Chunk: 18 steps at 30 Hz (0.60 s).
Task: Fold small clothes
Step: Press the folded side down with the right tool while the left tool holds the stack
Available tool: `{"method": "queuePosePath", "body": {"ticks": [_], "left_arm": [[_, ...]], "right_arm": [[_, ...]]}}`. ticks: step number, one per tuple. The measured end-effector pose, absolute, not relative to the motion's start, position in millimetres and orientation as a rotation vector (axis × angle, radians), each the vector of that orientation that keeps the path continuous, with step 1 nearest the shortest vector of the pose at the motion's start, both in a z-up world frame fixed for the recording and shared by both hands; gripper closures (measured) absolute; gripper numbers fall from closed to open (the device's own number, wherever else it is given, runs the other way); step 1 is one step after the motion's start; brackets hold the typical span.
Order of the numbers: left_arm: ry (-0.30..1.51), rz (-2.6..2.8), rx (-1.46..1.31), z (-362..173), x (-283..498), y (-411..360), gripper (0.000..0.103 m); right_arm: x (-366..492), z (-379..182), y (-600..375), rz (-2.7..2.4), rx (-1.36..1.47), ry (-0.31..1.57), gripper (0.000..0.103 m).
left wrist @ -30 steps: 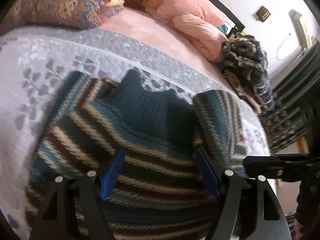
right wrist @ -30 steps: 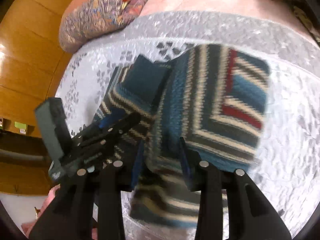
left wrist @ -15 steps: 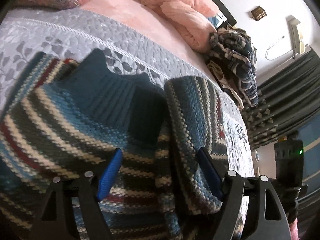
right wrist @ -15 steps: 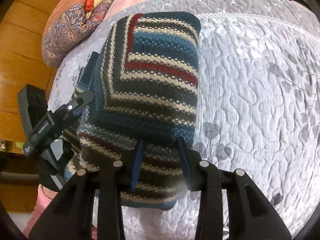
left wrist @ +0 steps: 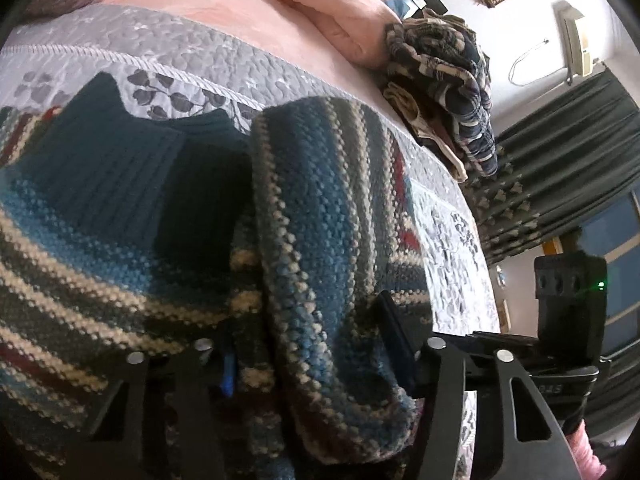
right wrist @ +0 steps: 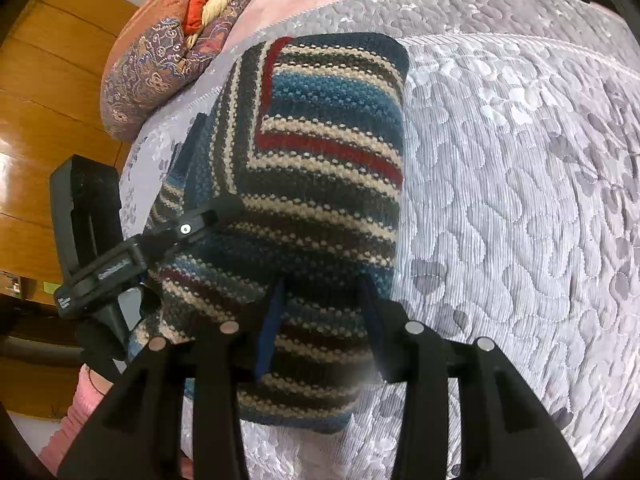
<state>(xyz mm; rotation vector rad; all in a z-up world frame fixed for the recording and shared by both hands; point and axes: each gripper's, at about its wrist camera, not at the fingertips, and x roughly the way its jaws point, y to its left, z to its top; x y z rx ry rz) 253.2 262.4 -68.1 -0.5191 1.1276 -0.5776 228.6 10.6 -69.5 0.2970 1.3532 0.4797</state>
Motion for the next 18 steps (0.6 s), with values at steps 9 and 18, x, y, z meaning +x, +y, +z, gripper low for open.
{"method": "queuePosePath", "body": {"ticks": [9, 18], "left_arm": [[1.043, -0.557, -0.488, -59, 244, 260, 0.075], [0.958, -0.568, -0.395, -34, 233, 255, 0.077]], "right_arm": [[231, -56, -15, 0.457, 0.345, 1.312, 0.063], [234, -67, -27, 0.408, 0.367, 1.337, 0.062]]}}
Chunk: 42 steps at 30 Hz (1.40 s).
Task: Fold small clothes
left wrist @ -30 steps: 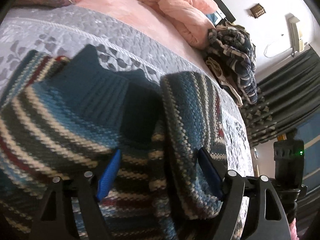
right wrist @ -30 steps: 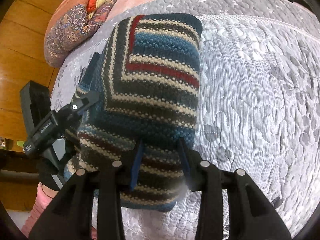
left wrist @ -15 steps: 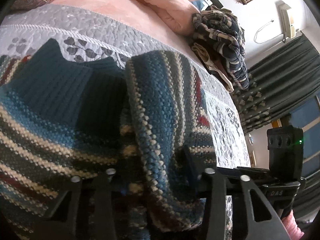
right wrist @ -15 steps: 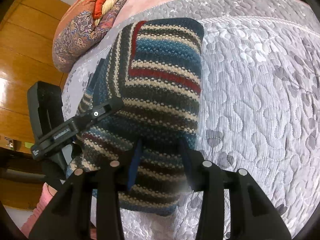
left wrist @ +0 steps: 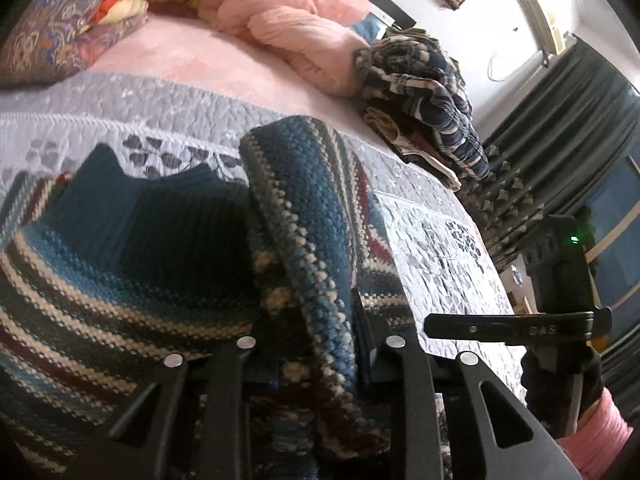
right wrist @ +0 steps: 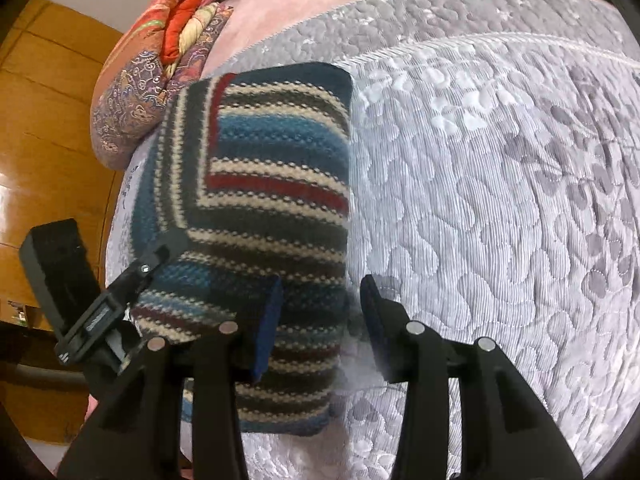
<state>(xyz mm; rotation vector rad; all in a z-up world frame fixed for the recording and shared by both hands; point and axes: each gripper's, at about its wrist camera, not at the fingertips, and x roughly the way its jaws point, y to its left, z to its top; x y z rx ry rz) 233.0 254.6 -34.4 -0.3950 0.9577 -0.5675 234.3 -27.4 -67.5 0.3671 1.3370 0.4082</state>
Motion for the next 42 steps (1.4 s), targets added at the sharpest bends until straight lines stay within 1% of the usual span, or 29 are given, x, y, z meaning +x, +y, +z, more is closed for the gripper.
{"method": "queuePosePath", "body": {"ticks": [7, 9, 14, 16, 17, 23, 31, 42], "left_arm": [[0.943, -0.572, -0.467, -24, 237, 283, 0.078], [0.937, -0.567, -0.484, -21, 238, 296, 0.078], [0.924, -0.558, -0.514, -14, 239, 323, 0.078], [0.911, -0.551, -0.53, -10, 239, 336, 0.078], [0.902, -0.547, -0.541, -8, 240, 345, 0.078], [0.867, -0.533, -0.6, -4, 240, 395, 0.078], [0.846, -0.494, -0.672, -24, 238, 463, 0.078], [0.894, -0.541, -0.648, -71, 247, 485, 0.078]], "right_arm": [[236, -63, -27, 0.424, 0.398, 1.319, 0.062], [236, -62, -24, 0.437, 0.404, 1.316, 0.059], [235, -65, -4, 0.488, 0.394, 1.333, 0.058], [233, -68, 6, 0.511, 0.393, 1.343, 0.055], [234, -69, 10, 0.521, 0.396, 1.345, 0.052], [233, -68, 40, 0.614, 0.421, 1.346, 0.05], [226, -77, 95, 0.689, 0.354, 1.395, 0.049], [220, -94, 132, 0.659, 0.297, 1.44, 0.048]]}}
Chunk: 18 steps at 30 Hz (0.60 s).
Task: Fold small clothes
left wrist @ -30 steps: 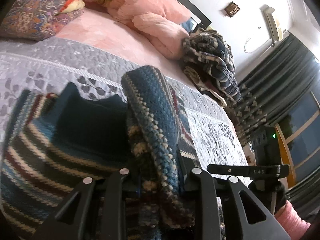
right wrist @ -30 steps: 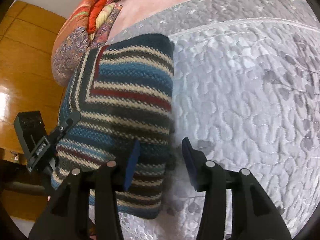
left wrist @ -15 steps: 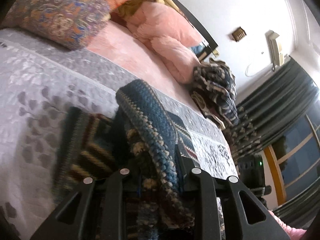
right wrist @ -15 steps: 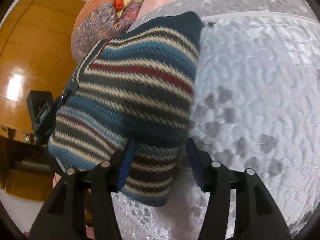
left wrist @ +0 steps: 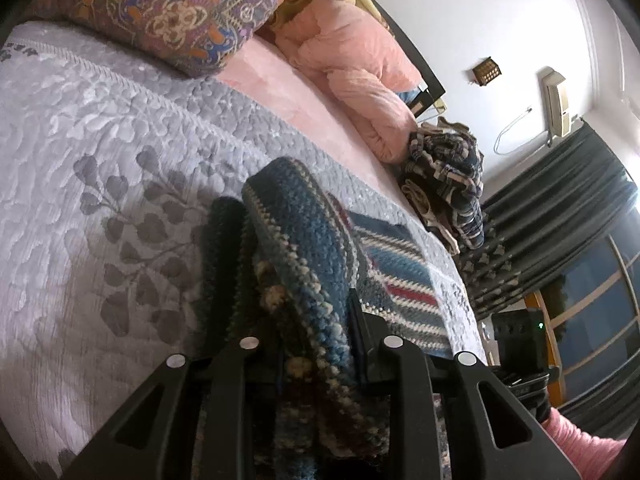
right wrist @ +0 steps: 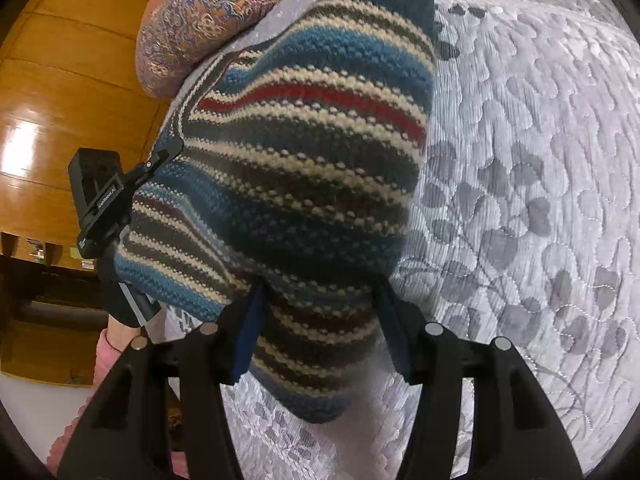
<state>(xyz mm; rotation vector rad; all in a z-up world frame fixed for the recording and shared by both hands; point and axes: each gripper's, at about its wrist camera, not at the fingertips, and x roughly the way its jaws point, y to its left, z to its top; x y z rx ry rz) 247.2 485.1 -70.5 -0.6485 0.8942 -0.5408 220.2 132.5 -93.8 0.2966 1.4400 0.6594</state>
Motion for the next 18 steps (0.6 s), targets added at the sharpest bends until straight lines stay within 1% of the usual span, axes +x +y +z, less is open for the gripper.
{"method": "queuePosePath", "body": {"ticks": [4, 6, 7, 8, 9, 10, 11, 15, 18], "left_arm": [[0.926, -0.531, -0.633, -86, 245, 485, 0.073], [0.925, -0.522, -0.647, -87, 243, 489, 0.065], [0.931, -0.51, -0.644, -85, 242, 491, 0.057], [0.936, -0.48, -0.624, -81, 239, 493, 0.054], [0.93, -0.464, -0.604, -77, 236, 494, 0.054], [0.921, -0.458, -0.591, -72, 233, 496, 0.051], [0.911, -0.446, -0.584, -66, 226, 499, 0.046], [0.883, -0.385, -0.537, -40, 192, 507, 0.042], [0.873, -0.376, -0.484, -21, 165, 501, 0.038]], "right_arm": [[220, -103, 138, 0.645, 0.286, 1.451, 0.05], [221, -107, 138, 0.639, 0.296, 1.457, 0.049], [221, -109, 138, 0.636, 0.304, 1.46, 0.049], [221, -109, 138, 0.637, 0.306, 1.459, 0.048], [220, -109, 136, 0.638, 0.304, 1.457, 0.048], [219, -107, 136, 0.642, 0.3, 1.453, 0.047], [216, -105, 134, 0.646, 0.299, 1.45, 0.046], [206, -93, 127, 0.658, 0.299, 1.444, 0.046], [197, -85, 123, 0.674, 0.305, 1.448, 0.043]]}}
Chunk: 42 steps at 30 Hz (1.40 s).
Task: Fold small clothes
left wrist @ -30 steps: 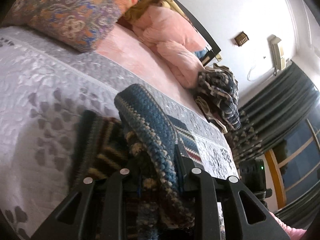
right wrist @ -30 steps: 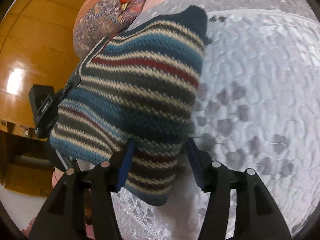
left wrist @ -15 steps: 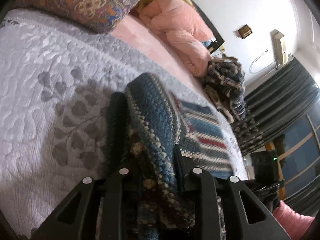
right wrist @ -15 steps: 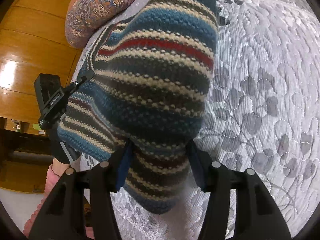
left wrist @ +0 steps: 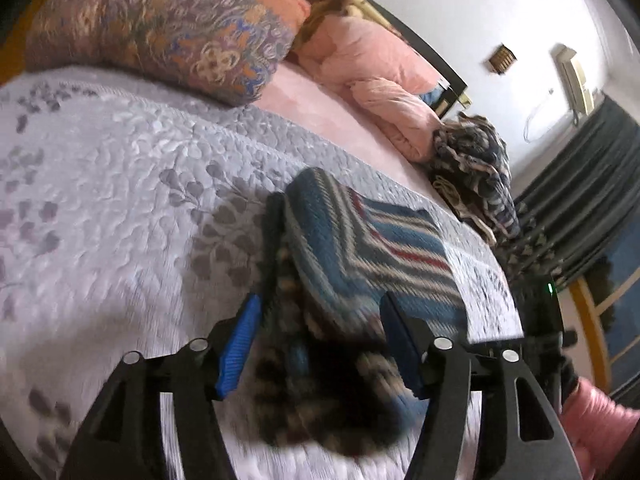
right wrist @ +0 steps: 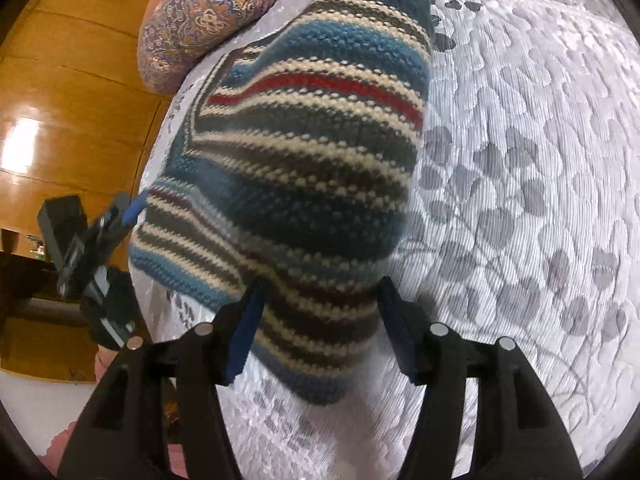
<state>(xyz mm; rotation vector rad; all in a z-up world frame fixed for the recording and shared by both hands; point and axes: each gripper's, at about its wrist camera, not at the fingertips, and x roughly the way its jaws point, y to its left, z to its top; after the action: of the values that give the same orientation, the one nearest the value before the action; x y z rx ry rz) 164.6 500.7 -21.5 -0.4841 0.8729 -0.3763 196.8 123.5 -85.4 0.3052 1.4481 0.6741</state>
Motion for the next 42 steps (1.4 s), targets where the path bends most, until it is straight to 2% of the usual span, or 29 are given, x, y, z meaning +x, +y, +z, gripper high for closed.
{"method": "queuePosePath", "body": {"ticks": [2, 10, 12, 13, 14, 16, 17, 19, 21, 24, 32, 42], "left_arm": [[0.881, -0.392, -0.435, -12, 145, 487, 0.033], [0.987, -0.374, -0.317, -22, 132, 453, 0.035], [1.009, -0.363, -0.35, -30, 135, 458, 0.042], [1.008, -0.369, -0.365, -32, 134, 459, 0.05], [1.006, -0.376, -0.371, -35, 135, 459, 0.066], [1.007, -0.402, -0.377, -37, 137, 457, 0.08], [1.006, -0.41, -0.39, -38, 138, 457, 0.085], [1.0, -0.423, -0.413, -38, 137, 458, 0.09], [0.988, -0.426, -0.426, -36, 134, 465, 0.091], [0.987, -0.435, -0.462, -37, 130, 479, 0.092], [1.031, -0.438, -0.426, -71, 129, 481, 0.092], [1.046, -0.45, -0.434, -80, 131, 478, 0.09]], "right_arm": [[189, -82, 122, 0.68, 0.304, 1.459, 0.04], [172, -88, 130, 0.677, 0.283, 1.511, 0.038], [174, -91, 132, 0.673, 0.285, 1.52, 0.038], [174, -94, 132, 0.67, 0.281, 1.527, 0.038], [175, -97, 131, 0.667, 0.284, 1.533, 0.038], [176, -104, 133, 0.664, 0.306, 1.558, 0.04], [176, -106, 134, 0.666, 0.31, 1.563, 0.043], [176, -106, 133, 0.669, 0.305, 1.56, 0.05], [176, -102, 131, 0.681, 0.299, 1.547, 0.061], [177, -99, 127, 0.698, 0.293, 1.536, 0.067], [175, -106, 135, 0.665, 0.221, 1.544, 0.068], [162, -111, 154, 0.65, 0.155, 1.516, 0.066]]}}
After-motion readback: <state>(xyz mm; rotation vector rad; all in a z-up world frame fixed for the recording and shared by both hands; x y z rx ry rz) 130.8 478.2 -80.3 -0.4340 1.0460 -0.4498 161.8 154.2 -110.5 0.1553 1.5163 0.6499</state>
